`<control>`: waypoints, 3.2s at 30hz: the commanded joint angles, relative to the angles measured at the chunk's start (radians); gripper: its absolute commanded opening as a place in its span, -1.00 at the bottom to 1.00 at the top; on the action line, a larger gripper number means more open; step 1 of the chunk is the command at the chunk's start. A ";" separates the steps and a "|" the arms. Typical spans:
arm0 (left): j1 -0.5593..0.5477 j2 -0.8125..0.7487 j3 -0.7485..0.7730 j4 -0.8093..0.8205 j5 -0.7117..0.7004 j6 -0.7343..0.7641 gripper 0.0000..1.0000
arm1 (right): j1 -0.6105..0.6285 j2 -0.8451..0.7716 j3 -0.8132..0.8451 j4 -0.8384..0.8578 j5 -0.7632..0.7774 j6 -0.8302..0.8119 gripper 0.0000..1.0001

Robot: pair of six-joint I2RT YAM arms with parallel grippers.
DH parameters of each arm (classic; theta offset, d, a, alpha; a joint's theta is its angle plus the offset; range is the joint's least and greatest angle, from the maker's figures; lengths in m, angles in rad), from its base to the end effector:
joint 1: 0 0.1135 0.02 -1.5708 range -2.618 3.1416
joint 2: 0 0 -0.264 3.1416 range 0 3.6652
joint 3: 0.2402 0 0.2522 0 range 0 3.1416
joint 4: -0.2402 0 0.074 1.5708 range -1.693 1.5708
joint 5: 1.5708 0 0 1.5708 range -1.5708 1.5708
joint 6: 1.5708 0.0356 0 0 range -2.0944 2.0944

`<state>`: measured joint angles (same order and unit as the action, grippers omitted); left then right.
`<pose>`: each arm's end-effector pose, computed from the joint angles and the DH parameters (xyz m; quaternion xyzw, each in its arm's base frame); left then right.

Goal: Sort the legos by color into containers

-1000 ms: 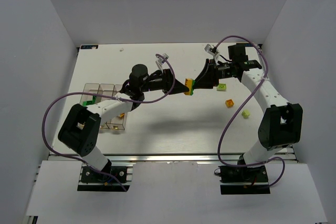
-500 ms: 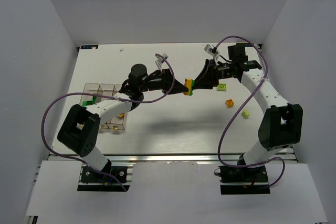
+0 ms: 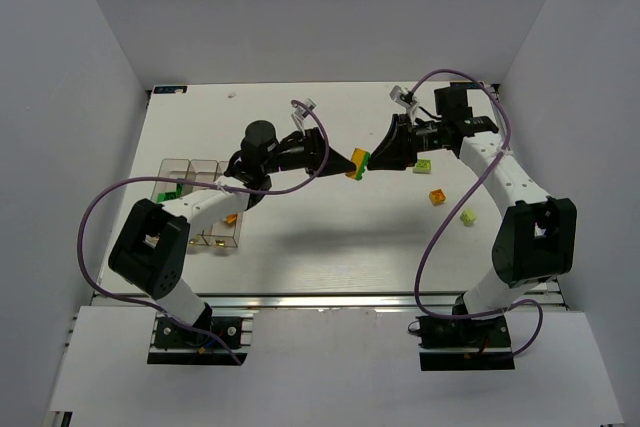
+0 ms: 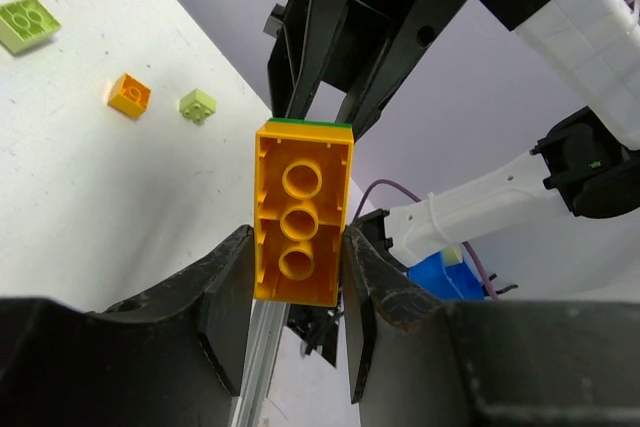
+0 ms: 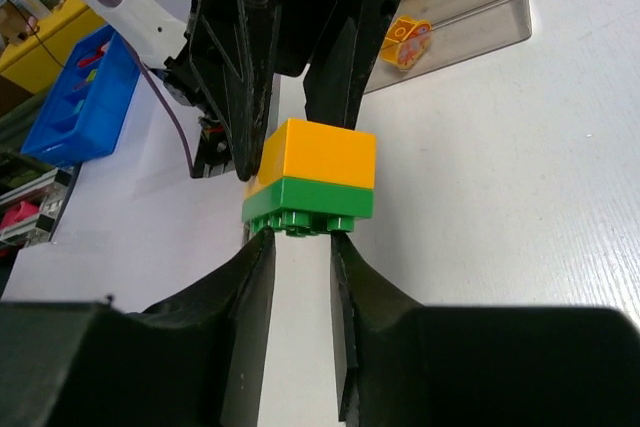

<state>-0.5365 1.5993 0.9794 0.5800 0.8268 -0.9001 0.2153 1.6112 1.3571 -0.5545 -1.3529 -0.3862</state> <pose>0.2959 -0.2064 0.2800 0.1544 0.6998 -0.6357 0.2871 0.3240 0.1064 0.3147 -0.4368 0.6224 0.5542 0.3386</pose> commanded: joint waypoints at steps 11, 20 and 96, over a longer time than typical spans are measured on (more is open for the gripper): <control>0.021 -0.018 -0.007 0.075 -0.020 -0.051 -0.33 | 0.001 -0.065 -0.070 0.195 -0.061 0.206 0.79; 0.021 -0.010 -0.015 0.122 -0.014 -0.083 -0.34 | 0.002 -0.071 -0.174 0.631 -0.040 0.599 0.79; 0.217 -0.174 -0.045 -0.208 -0.066 0.125 -0.48 | -0.017 -0.056 -0.178 0.635 0.055 0.601 -1.00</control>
<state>-0.3393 1.5085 0.9245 0.5510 0.8097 -0.8890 0.1928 1.5826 1.0935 0.3042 -1.3495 0.4732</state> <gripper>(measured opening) 0.456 0.430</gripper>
